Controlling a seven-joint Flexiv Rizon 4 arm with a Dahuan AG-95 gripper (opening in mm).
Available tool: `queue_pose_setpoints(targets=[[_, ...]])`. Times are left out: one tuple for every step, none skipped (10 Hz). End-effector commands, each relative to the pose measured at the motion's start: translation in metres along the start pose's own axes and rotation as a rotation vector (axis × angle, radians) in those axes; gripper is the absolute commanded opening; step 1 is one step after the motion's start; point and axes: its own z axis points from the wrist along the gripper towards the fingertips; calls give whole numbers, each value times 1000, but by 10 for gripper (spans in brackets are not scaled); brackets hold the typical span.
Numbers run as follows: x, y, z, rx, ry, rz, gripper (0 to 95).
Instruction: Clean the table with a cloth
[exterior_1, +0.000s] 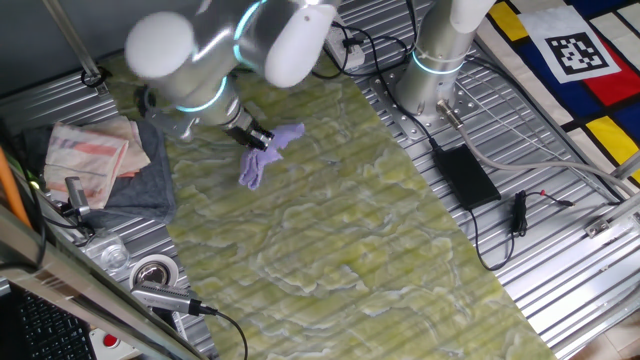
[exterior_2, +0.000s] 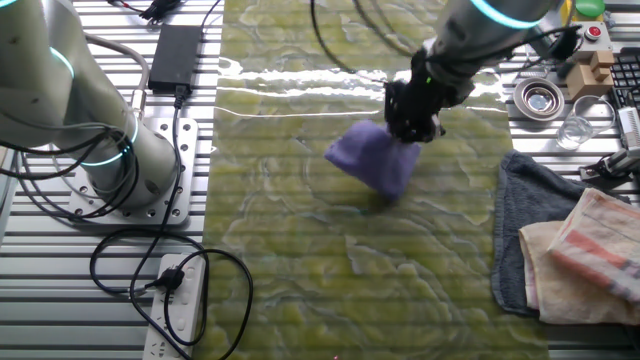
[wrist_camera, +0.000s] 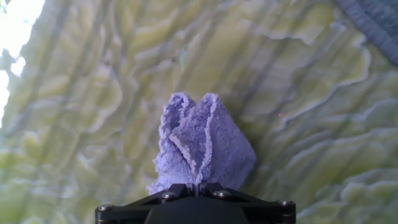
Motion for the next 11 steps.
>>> queue_pose_setpoints(targets=[[5,-8,-7,32,-93,12,0],[11,-26,-12,50,-88,-45,0],[20,-52,-16,56,-86,-89,0],[27,-81,-13,64,-87,-122,0],[32,-101,-7,61,-100,-143,0],[33,-107,-4,55,-110,-151,0],[32,-112,0,37,-127,-150,0],[26,-104,0,38,-134,-135,0],[21,-97,-2,29,-139,-120,0],[15,-84,-7,25,-139,-91,0],[7,-65,-16,21,-136,-51,0]])
